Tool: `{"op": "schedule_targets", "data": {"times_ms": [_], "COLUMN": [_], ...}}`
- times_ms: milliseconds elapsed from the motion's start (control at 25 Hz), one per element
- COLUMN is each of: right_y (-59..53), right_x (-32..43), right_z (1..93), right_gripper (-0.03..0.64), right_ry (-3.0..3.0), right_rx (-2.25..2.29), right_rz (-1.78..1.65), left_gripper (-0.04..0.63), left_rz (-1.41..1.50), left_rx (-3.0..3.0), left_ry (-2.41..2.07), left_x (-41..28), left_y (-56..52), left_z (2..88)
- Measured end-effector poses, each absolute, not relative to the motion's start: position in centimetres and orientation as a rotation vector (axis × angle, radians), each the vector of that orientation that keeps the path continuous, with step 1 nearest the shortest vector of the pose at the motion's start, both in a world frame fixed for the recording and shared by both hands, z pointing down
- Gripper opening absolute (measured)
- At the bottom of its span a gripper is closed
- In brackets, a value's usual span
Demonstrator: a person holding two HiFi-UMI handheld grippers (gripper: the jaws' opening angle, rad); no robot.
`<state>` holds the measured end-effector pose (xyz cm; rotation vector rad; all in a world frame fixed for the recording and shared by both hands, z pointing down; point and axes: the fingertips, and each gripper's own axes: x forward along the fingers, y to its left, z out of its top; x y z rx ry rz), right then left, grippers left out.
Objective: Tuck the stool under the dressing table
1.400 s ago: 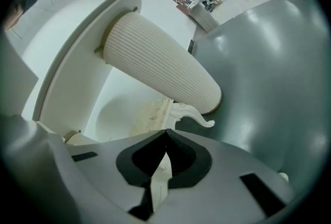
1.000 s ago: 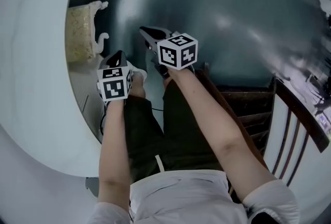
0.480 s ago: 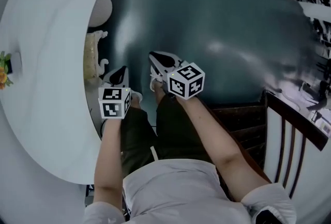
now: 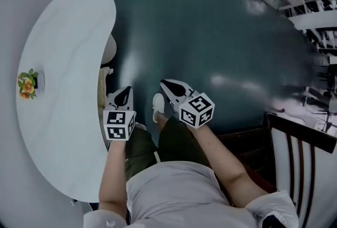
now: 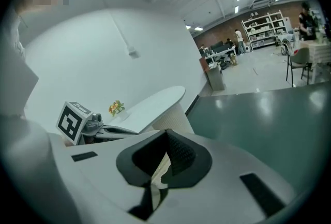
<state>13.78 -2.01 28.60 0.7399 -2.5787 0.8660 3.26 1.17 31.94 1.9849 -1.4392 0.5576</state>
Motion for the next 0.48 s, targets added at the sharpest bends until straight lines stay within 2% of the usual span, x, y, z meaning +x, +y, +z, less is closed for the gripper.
{"op": "schedule_targets", "data": {"times_ms": [480], "right_y": [-1.3], "right_x": [16.4], "right_z": [14.8], "right_gripper": [0.009], "right_ry": [-2.744], "right_rx": [0.822], "right_rz": [0.657], "left_gripper": [0.003], "left_rz": [0.472], "left_rx": [2.222], "left_ry": [-1.523], "left_x": [3.9], "left_y": [-0.8], "left_z": [17.4]}}
